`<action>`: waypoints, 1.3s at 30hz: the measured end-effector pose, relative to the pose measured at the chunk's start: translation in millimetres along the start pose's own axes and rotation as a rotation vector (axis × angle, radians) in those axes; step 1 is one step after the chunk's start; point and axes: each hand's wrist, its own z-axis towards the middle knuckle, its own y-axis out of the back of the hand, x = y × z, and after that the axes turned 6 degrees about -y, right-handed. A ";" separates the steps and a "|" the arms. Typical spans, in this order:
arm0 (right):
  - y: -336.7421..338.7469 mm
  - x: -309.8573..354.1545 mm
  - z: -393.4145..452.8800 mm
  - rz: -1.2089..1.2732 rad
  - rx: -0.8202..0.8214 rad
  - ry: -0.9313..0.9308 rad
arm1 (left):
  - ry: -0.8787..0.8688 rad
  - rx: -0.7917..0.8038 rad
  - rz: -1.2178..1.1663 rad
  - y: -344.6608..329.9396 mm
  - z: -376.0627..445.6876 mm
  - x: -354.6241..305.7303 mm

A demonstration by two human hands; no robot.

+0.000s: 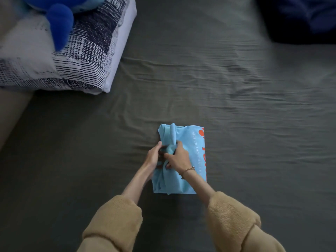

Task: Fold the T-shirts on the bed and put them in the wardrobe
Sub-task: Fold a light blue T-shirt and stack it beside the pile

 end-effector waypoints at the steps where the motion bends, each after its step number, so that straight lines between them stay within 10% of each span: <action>1: -3.2 -1.0 -0.2 -0.001 0.020 0.001 | 0.001 0.027 0.008 2.5 0.4 -0.3; 6: 3.4 -4.8 -1.5 -0.116 0.040 0.078 | -0.107 -0.002 0.151 5.7 7.5 6.2; 12: 37.3 -19.0 13.3 -0.207 -0.541 0.053 | -0.293 -0.222 0.618 3.1 15.7 13.3; 25: 82.5 -12.2 37.4 0.454 -0.003 -0.274 | -0.023 0.031 0.123 -7.5 12.5 -18.0; 39: 128.7 65.5 -9.9 0.276 0.108 0.337 | -0.414 0.060 -0.079 3.0 -25.7 -80.8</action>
